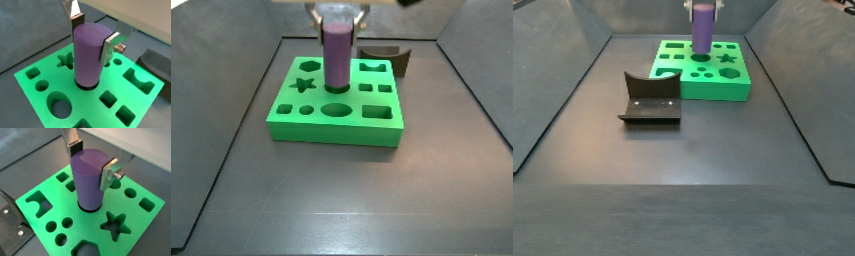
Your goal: Insert the round object.
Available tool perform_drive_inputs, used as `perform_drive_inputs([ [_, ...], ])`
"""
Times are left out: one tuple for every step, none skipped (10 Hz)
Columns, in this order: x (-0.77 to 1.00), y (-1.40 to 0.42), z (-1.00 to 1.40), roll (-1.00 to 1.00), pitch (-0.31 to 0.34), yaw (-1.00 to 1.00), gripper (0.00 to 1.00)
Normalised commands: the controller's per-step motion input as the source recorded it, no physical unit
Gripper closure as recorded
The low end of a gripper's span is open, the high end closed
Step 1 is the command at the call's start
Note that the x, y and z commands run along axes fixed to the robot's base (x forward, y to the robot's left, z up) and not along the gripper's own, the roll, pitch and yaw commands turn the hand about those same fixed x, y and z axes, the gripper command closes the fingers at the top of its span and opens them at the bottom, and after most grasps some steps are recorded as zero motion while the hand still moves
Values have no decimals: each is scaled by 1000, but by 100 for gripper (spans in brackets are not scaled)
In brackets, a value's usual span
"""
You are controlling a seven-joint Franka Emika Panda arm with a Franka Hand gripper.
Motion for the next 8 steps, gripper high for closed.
perform_drive_inputs([
  [-11,0,-883,0,-114,-37,100],
  [23,0,-1000,0,-89,0,100],
  [91,29,-997,120,-51,0,100],
  [69,0,-1000,71,-69,0,100],
  [60,0,-1000,26,-81,0,100],
  [0,-74,-766,-87,-186,0,100],
  [0,0,-29,-11,-1,0,100],
  [0,0,-6,0,0,0,100],
])
